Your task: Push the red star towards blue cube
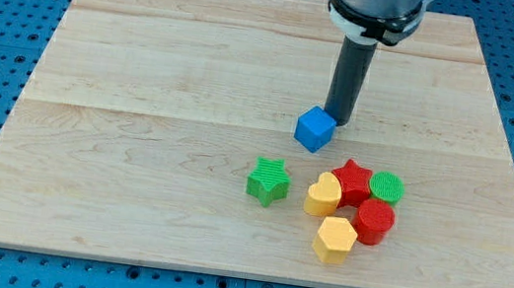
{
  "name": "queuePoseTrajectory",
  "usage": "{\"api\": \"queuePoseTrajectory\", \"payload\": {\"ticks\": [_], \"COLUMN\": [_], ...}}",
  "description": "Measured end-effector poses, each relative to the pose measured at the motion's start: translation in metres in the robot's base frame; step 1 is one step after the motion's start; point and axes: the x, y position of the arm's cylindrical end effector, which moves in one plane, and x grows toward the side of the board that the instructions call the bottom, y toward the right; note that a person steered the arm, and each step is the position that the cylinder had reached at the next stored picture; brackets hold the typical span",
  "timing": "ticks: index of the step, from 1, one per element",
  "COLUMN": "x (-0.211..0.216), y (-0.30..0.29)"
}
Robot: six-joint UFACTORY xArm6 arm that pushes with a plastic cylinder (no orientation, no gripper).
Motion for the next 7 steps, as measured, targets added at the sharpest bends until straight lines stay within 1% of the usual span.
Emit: {"api": "queuePoseTrajectory", "payload": {"ticks": [2, 3, 4, 5, 6, 7], "x": [0.036, 0.017, -0.001, 0.038, 0.105, 0.121], "y": [-0.017, -0.014, 0.035, 0.078, 0.081, 0.056]}}
